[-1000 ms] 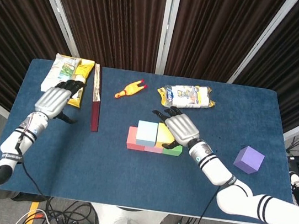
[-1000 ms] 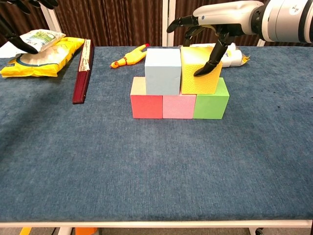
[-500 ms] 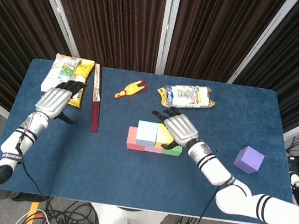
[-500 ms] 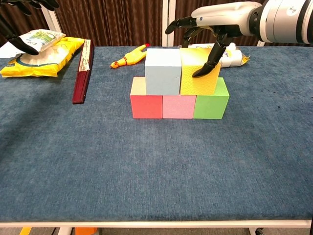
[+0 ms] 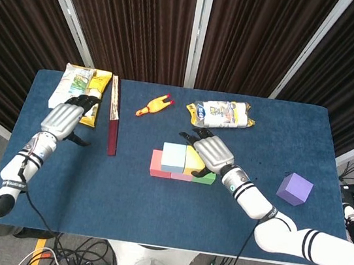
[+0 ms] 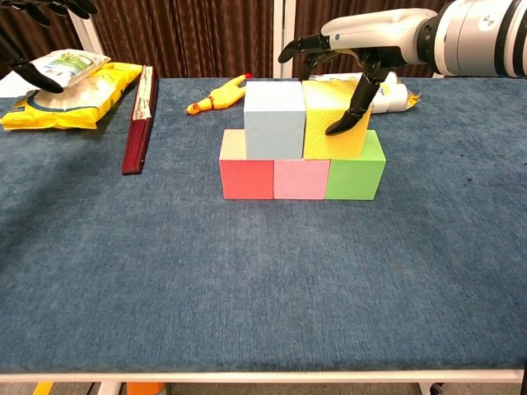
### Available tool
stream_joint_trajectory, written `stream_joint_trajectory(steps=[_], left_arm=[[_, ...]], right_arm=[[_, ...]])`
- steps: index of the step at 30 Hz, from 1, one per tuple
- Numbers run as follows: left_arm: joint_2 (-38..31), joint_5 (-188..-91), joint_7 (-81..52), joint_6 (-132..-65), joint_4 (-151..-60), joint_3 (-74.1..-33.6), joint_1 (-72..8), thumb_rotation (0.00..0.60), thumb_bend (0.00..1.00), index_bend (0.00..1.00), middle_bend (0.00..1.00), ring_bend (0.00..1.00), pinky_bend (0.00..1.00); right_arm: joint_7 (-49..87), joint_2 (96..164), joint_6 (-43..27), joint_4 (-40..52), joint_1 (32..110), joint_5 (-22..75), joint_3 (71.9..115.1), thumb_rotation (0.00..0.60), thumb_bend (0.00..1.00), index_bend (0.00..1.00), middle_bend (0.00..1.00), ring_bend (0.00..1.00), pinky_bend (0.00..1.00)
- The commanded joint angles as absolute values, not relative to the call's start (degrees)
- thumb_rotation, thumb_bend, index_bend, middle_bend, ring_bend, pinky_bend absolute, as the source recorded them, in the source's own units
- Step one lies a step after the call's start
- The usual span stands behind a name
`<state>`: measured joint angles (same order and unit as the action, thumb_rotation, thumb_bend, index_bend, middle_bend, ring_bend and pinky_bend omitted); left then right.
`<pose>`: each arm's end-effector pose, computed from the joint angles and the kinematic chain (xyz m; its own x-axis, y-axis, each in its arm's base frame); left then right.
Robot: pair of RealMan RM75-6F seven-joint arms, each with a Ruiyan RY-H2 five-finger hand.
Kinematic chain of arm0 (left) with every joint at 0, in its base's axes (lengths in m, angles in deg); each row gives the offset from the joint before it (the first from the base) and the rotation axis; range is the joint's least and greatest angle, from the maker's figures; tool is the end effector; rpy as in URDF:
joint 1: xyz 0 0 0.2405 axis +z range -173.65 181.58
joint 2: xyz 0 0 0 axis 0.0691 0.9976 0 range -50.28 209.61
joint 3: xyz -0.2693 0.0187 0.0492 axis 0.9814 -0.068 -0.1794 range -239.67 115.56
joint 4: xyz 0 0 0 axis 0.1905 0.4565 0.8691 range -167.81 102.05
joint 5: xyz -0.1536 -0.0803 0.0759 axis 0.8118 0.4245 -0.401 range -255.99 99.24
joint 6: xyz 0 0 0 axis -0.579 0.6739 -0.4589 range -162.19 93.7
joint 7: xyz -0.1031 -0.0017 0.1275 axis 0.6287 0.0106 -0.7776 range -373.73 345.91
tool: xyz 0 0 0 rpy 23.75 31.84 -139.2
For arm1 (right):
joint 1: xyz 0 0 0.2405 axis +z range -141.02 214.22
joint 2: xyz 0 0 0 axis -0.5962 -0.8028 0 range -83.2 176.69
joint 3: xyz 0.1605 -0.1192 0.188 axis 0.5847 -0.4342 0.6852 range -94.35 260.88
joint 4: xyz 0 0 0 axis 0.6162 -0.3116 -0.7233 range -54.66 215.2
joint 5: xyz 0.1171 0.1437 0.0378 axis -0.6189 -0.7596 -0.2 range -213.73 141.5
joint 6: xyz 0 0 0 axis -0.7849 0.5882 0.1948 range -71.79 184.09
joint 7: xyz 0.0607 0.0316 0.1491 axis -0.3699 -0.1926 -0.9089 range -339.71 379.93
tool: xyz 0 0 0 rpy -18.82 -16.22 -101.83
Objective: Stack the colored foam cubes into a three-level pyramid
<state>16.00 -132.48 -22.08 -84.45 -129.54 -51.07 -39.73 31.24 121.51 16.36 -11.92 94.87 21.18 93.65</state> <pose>-0.1829 0.3927 0.1325 0.3519 0.2823 0.8925 0.9315 -0.1996 -0.3041 -0.0803 -0.4038 0.0388 0.4893 -0.3785 0.7857 -0.8125 -0.5252 0.2530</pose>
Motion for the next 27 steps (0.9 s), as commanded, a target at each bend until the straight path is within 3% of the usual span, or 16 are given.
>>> stream_joint_trajectory(steps=[1,11,17,27], left_arm=[[15.9,-132.6,-22.1,-84.6,-129.6,-51.1,-39.6,0.6,0.06,0.09,0.06,0.0,0.12],[15.8,-133.5,-22.9,-86.4,-129.0,-51.5,-38.7,0.6,0.07,0.09,0.06,0.0,0.12],[15.3,-135.9,-24.9,-93.2,-127.5,-52.5,-35.6,0.6,0.06,0.09,0.06,0.0,0.12],[14.6,-140.7,-26.2,-105.4,-123.0,-55.7,-26.8,0.6,0.07,0.09,0.06,0.0,0.1]], right_arm=[[31.1,121.4,16.3,-12.0,94.9,21.3,93.6,0.6,0.06,0.0,0.12,0.0,0.0],[30.9,117.0,14.5,-17.0,93.2,22.9,93.2,0.6,0.05,0.0,0.0,0.0,0.0],[29.2,109.7,8.0,-22.9,87.2,27.3,91.8,0.6,0.05,0.0,0.0,0.0,0.0],[17.7,96.1,-1.6,-23.1,72.7,38.4,85.6,0.6,0.05,0.0,0.15,0.0,0.0]])
